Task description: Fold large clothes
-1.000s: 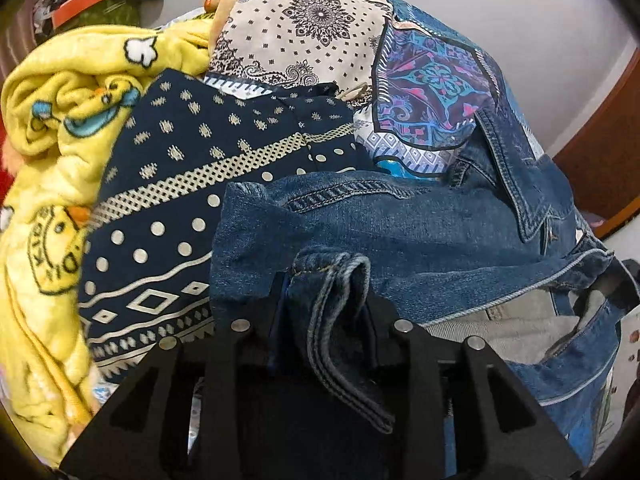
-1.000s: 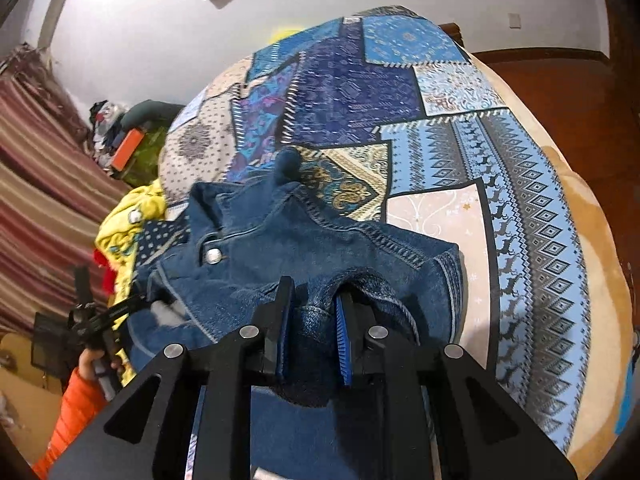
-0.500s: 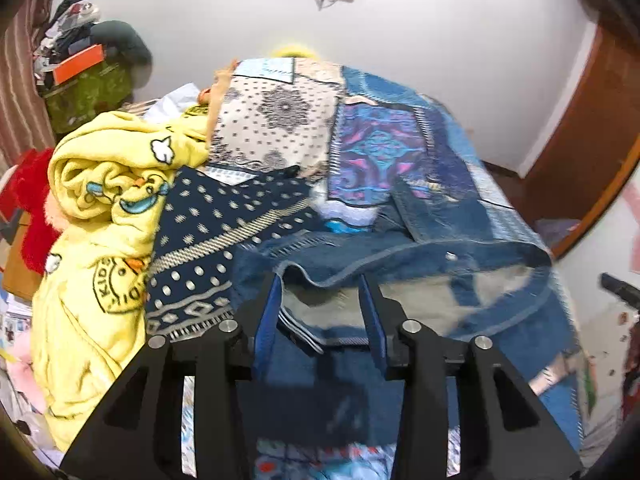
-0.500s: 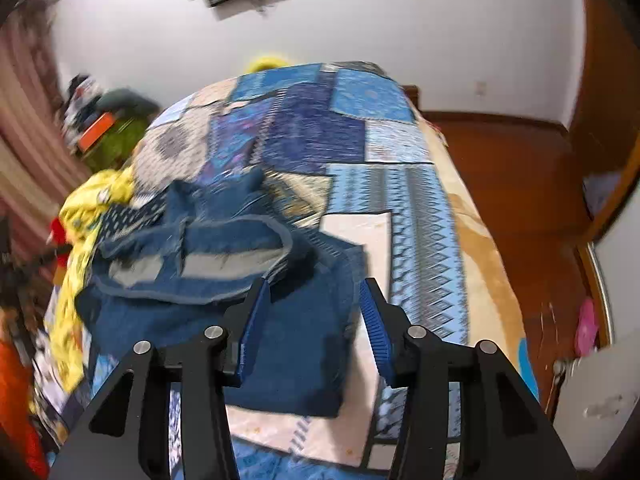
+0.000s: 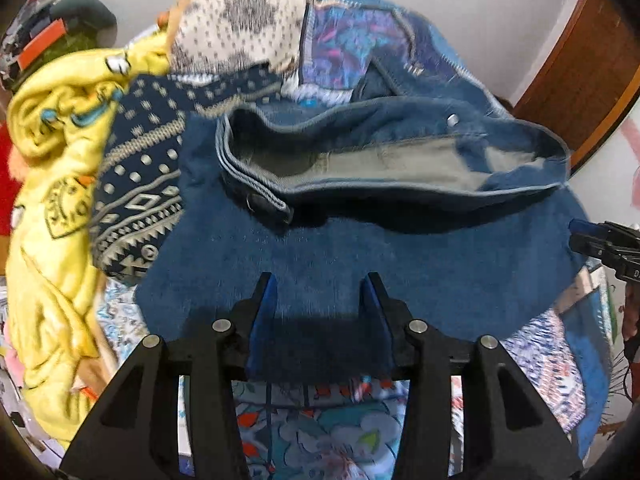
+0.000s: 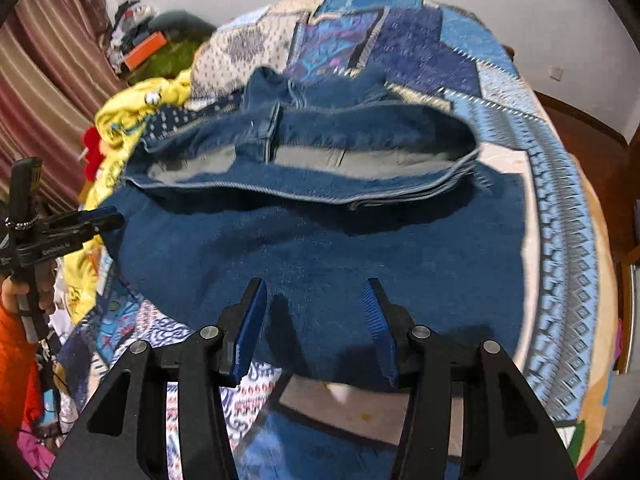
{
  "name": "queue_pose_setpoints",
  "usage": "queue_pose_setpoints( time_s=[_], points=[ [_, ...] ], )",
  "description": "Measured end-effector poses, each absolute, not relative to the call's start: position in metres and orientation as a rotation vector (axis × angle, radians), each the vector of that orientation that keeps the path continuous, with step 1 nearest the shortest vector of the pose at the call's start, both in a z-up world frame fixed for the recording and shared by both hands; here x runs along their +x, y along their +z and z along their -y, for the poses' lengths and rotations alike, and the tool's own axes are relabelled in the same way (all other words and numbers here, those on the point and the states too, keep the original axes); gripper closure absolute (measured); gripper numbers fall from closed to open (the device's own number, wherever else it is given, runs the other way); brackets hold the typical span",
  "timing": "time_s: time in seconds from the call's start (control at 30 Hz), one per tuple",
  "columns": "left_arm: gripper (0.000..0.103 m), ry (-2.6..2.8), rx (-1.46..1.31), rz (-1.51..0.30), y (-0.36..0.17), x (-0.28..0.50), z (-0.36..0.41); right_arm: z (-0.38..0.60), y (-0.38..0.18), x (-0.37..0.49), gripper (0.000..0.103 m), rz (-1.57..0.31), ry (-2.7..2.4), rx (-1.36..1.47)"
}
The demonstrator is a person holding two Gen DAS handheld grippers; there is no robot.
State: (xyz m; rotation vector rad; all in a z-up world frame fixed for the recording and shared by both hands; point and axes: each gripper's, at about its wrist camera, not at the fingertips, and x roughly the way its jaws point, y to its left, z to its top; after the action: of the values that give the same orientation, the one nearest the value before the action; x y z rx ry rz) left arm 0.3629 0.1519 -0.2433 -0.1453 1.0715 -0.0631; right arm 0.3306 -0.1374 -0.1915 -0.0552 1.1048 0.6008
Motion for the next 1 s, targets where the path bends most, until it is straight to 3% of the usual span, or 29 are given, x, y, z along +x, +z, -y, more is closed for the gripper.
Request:
queue_pose_setpoints(
  time_s=[0.33,0.57,0.83,0.9,1.0],
  points=[
    [0.059,-0.012,-0.123,-1.069,-0.243,0.443,-0.165,0.110,-0.203,0.387,0.053,-1.119,0.559,-0.088],
    [0.059,0.189,-0.180,-0.967,-0.211,0.487,-0.202,0.128,-0.174,0.429,0.053,-0.976,0.377,0.037],
    [0.058,0.072,-0.093,-0.917,-0.183,0.451,-0.170,0.119,-0.141,0.385,0.052,-0.878,0.448,-0.038],
    [0.050,0.014,-0.056,-0.918,-0.181,0.437,-0.153,0.107,-0.140,0.372,0.050,-0.873,0.490,-0.071],
    [0.047,-0.056,-0.034,-0.927,-0.184,0.418,-0.132,0.085,-0.145,0.350,0.047,-0.874,0.556,-0.120]
  ],
)
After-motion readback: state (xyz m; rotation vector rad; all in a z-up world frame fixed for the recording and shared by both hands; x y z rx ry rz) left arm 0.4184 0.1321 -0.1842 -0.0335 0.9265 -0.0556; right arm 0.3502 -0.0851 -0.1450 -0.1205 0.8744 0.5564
